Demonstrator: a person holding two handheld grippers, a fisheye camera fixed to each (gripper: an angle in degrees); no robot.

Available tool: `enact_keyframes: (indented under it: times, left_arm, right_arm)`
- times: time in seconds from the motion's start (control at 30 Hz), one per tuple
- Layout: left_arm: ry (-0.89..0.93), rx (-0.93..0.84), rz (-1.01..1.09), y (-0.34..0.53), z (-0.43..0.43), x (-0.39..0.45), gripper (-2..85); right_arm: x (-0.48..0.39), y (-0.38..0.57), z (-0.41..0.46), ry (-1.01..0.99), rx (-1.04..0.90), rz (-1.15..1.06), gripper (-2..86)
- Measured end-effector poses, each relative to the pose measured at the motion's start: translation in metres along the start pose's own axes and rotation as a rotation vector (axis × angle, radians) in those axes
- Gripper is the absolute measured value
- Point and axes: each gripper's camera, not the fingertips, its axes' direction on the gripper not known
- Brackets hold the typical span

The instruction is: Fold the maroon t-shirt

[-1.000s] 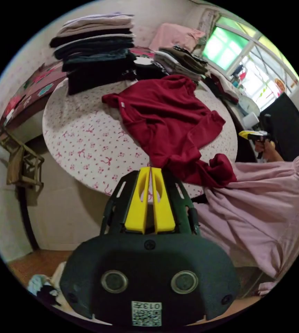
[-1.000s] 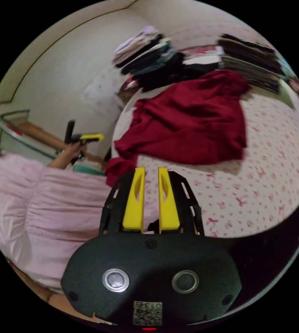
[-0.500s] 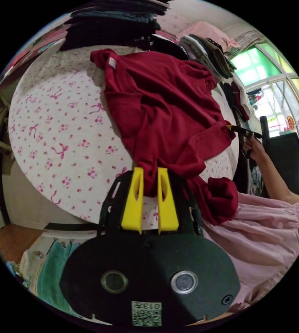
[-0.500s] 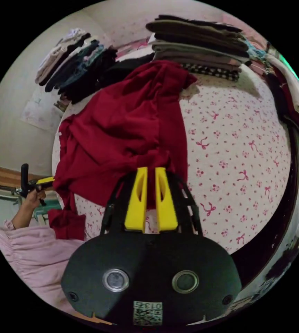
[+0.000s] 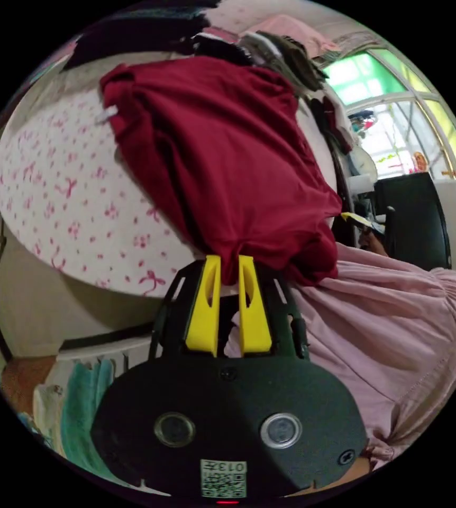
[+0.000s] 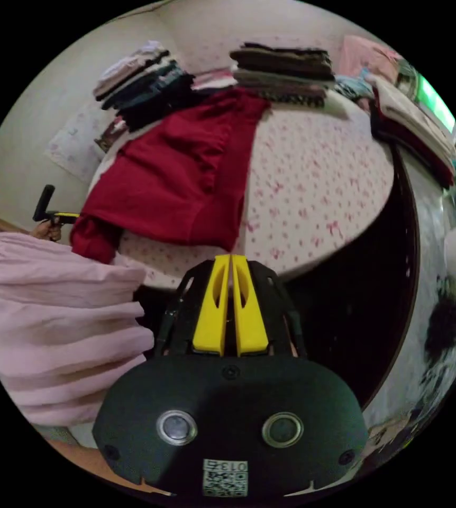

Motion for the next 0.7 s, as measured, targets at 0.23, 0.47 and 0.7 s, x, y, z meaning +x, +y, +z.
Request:
enact_keyframes:
  times: [0.23, 0.47, 0.7]
  left_arm:
    - [-0.051, 0.064, -0.038, 0.045, -0.014, -0.009, 7.0]
    - [-0.204, 0.026, 0.333, 0.037, 0.022, 0.071, 7.2]
    - [-0.227, 0.076, 0.280, 0.014, 0.038, 0.068, 6.4]
  right_arm:
    - [-0.027, -0.005, -0.012, 0.049, 0.076, 0.044, 3.7]
    - [-0.177, -0.093, 0.022, -0.365, -0.088, -0.535, 9.6]
    - [-0.283, -0.128, 0.124, -0.268, -0.429, -0.861, 3.7]
